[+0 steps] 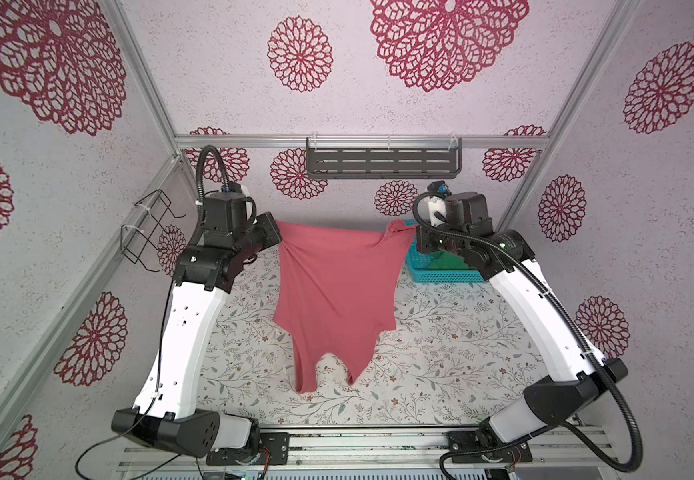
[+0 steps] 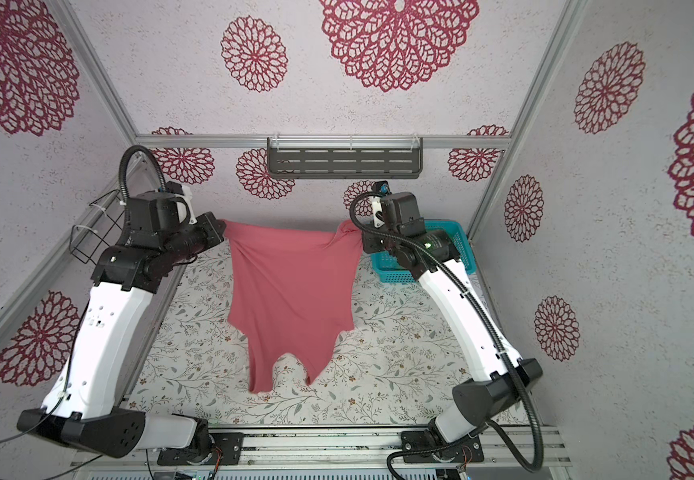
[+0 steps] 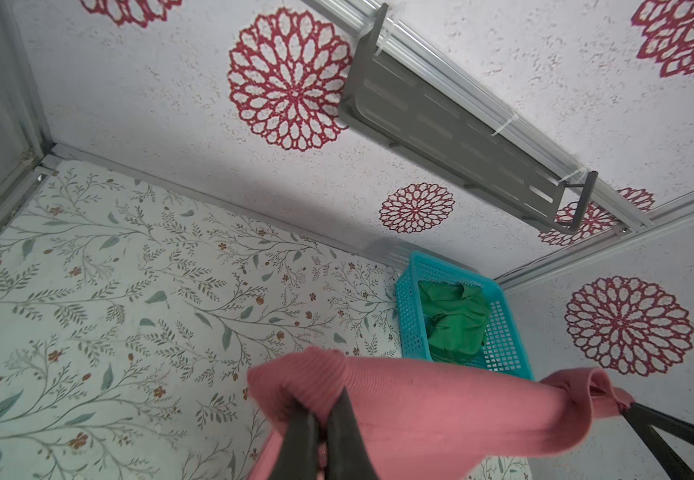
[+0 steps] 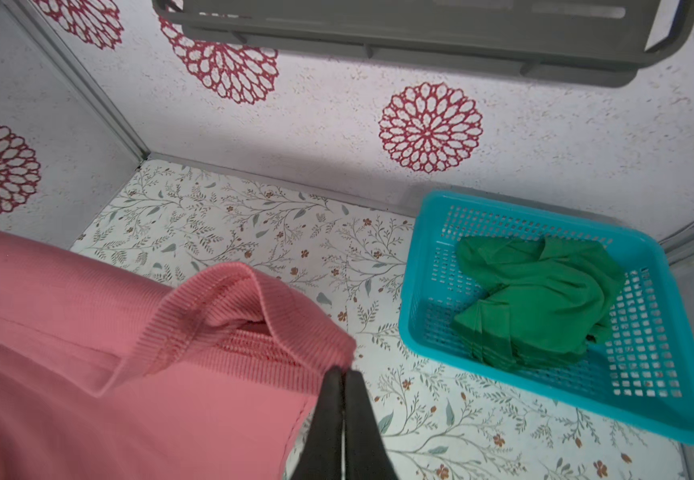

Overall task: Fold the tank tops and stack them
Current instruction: 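Lift the tank top high with both grippers, letting it hang open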

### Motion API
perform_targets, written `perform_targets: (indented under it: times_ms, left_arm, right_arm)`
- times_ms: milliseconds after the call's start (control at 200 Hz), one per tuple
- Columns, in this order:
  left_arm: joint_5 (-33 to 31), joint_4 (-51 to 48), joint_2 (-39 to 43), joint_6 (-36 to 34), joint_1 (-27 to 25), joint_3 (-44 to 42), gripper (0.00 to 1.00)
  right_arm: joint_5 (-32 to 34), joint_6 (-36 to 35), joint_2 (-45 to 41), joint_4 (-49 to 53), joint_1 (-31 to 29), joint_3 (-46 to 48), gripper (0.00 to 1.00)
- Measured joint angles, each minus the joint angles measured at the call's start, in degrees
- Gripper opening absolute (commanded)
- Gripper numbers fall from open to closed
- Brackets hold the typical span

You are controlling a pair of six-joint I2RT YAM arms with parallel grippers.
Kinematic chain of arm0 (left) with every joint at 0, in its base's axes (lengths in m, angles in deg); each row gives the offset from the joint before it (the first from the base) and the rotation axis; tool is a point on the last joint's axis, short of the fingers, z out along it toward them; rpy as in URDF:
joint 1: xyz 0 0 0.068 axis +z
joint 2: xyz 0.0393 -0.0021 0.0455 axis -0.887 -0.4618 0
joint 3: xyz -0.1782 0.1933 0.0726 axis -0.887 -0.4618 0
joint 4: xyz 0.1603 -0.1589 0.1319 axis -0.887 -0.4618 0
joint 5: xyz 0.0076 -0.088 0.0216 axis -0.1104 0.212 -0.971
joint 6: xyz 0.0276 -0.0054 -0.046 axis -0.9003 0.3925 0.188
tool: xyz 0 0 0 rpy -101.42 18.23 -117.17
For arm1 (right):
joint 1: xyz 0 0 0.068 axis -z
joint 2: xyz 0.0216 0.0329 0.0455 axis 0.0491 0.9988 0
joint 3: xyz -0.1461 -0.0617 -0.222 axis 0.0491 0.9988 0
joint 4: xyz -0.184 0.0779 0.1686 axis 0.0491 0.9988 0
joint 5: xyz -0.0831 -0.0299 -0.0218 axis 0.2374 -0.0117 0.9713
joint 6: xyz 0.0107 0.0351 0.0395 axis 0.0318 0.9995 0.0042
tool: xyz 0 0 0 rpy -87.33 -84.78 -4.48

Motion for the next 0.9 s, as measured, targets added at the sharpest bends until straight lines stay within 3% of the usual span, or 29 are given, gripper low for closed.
perform_targets:
  times_ms: [210,535,896]
  left_arm:
    - [1.73,-0.61,-1.79,-1.97,0.04,11.21,0.00]
    - [0.76,-2.97,10.34,-2.08,-3.21,3.28,0.00]
    - [-2.54,-10.43,19.06,-2.12,-3.98,6.36,0.00]
  right_arm:
    - [-0.70,-2.21,1.95,0.42,0.13,-9.62,0.00]
    - [-3.98,-2.23,-9.07,3.41,-0.31,-5.73,0.00]
    - [-10.88,-0.07,-14.58,7.82,-0.90,-6.32,0.00]
